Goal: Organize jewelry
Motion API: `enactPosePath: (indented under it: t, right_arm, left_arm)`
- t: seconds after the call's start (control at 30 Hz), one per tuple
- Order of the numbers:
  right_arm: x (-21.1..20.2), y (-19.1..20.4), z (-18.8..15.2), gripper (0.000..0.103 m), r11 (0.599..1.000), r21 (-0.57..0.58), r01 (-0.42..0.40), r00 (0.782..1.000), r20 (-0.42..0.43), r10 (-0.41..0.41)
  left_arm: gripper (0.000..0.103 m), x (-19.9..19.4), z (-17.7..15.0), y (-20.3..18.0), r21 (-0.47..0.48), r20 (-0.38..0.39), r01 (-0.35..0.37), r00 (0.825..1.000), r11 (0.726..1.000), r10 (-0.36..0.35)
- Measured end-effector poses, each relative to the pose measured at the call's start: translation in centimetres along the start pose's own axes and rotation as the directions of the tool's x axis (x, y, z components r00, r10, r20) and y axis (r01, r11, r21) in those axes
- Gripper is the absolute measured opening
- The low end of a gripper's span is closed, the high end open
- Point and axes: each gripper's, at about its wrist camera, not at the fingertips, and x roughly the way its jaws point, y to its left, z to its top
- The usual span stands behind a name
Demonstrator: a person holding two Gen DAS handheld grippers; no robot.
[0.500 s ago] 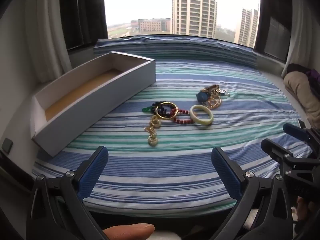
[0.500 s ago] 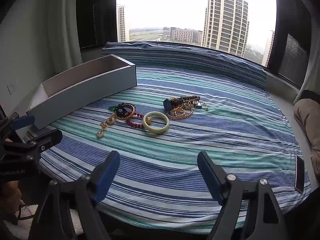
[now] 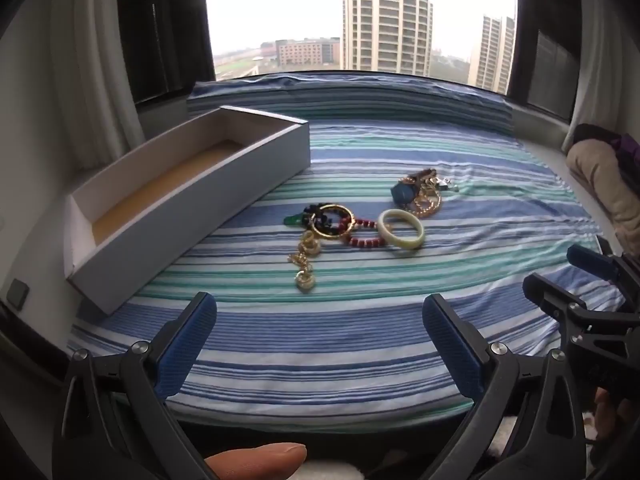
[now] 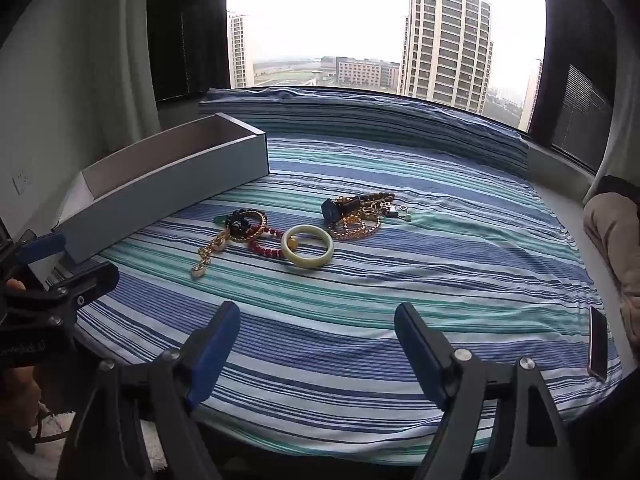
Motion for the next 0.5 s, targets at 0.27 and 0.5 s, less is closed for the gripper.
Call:
enactPosePath:
  t: [0.27, 0.5]
  right_arm:
    - [0.08, -0.33, -0.27, 0.081, 1.0, 0.014, 0.0, 1.0, -0.005, 0.0]
    - [-0.04, -0.29, -0.22, 0.081, 1.0, 0.017, 0.001, 1.0, -0.001, -0.001]
  left_arm:
    - [0.102, 0.02, -0.17, -0.37, 0.012, -0.007, 0.001, 1.0, 1.0, -0.001]
    - [0.103, -0.06, -0.23, -0.36, 0.017, -0.01, -0.002, 1.0, 1.0, 0.002]
